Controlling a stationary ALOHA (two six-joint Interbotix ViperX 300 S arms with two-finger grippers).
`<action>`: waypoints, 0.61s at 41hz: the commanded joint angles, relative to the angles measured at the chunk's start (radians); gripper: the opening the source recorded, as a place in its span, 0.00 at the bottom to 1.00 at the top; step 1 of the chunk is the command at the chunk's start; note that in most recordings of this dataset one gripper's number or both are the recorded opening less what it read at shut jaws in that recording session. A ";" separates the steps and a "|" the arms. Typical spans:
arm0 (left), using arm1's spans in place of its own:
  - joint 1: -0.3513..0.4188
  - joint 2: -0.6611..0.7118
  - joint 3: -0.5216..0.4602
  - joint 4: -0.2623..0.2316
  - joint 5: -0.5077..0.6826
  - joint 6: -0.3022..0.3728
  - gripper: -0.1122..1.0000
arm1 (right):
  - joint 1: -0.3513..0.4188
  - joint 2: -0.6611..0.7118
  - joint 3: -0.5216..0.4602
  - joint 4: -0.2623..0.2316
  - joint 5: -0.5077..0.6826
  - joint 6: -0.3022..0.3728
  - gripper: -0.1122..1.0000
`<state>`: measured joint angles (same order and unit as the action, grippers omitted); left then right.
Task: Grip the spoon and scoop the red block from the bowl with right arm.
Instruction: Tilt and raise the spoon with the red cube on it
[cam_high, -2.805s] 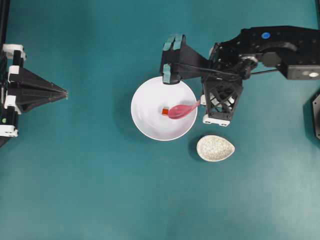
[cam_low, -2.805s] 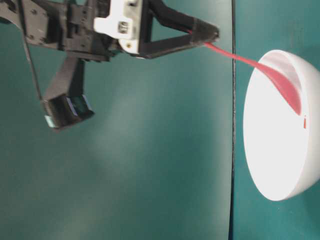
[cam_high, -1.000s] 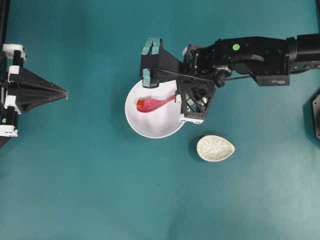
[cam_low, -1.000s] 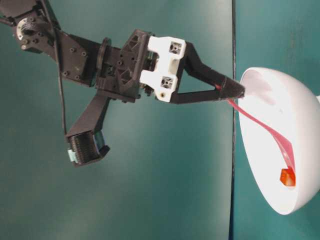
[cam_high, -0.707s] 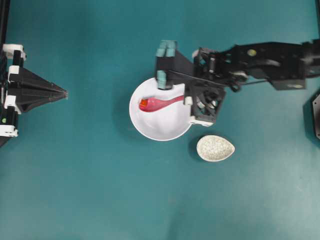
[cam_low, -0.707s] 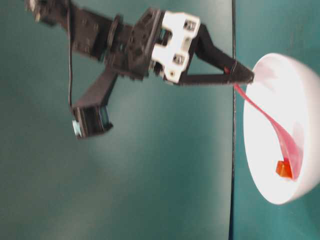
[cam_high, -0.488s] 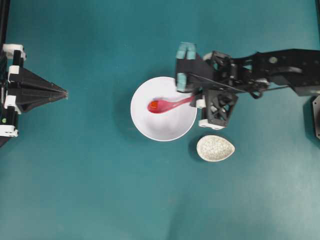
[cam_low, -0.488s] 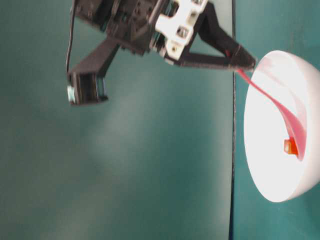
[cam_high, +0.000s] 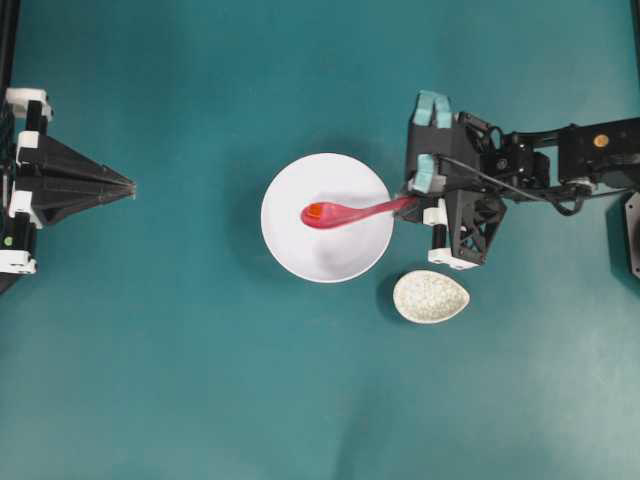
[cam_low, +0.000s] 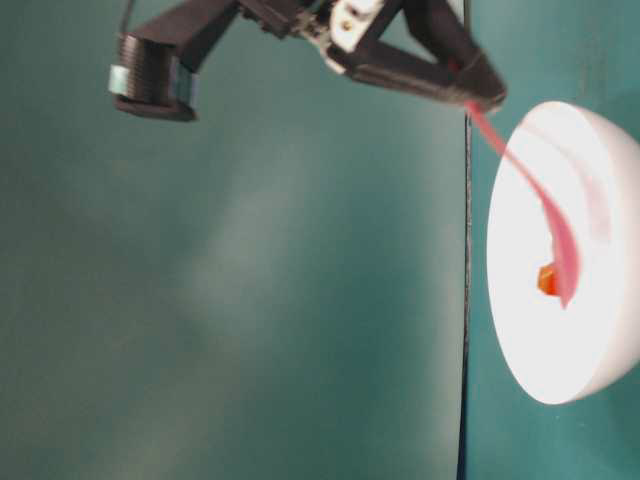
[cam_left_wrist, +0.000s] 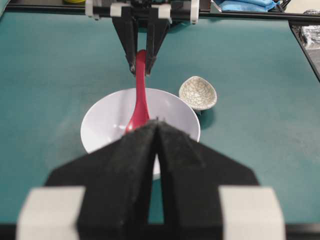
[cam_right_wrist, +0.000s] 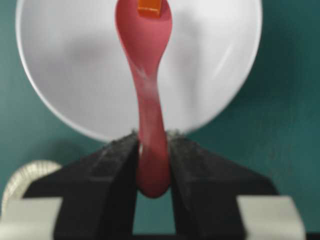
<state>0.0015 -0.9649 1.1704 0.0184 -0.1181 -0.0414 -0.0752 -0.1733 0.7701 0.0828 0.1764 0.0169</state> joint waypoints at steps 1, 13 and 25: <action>0.002 0.008 -0.020 0.002 -0.008 0.000 0.10 | 0.003 -0.035 0.000 -0.011 -0.071 -0.003 0.32; 0.002 0.006 -0.020 0.002 -0.006 0.000 0.10 | 0.003 -0.078 -0.034 -0.032 -0.071 -0.015 0.32; 0.002 0.006 -0.018 0.002 -0.005 0.000 0.10 | 0.003 -0.179 -0.129 -0.101 0.118 -0.038 0.31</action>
<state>0.0015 -0.9649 1.1704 0.0199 -0.1181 -0.0414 -0.0752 -0.3129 0.6872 -0.0046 0.2546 -0.0215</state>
